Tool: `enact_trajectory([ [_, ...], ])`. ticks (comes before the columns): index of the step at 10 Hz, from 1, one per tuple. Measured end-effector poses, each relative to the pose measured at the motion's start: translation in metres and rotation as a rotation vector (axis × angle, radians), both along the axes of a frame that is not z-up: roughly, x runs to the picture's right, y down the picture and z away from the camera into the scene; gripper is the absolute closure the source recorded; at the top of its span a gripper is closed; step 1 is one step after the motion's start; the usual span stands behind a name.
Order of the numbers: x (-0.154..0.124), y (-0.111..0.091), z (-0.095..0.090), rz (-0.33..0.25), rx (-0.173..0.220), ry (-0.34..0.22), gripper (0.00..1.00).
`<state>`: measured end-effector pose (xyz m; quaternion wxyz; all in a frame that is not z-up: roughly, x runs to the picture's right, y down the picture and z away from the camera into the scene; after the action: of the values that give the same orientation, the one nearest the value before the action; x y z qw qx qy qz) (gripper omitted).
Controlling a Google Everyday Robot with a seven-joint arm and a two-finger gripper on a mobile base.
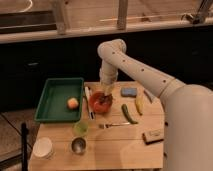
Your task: Place grapes in red bowl
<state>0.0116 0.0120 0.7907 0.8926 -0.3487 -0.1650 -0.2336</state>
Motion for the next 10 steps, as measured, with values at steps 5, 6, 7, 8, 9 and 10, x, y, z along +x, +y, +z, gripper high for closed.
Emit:
enact_trajectory([
  [5,-0.0028,0.0009,0.0078,-0.004,-0.017,-0.021,0.20],
  [6,-0.0044,0.0012,0.0084,-0.008,-0.020,-0.025,0.20],
  [7,-0.0063,0.0030,0.0083,-0.018,-0.025,-0.029,0.20],
  [8,-0.0073,0.0039,0.0077,-0.024,-0.027,-0.032,0.20],
  [9,-0.0068,0.0048,0.0061,-0.031,-0.026,-0.033,0.20],
  [10,-0.0064,0.0047,0.0053,-0.033,-0.024,-0.033,0.20],
])
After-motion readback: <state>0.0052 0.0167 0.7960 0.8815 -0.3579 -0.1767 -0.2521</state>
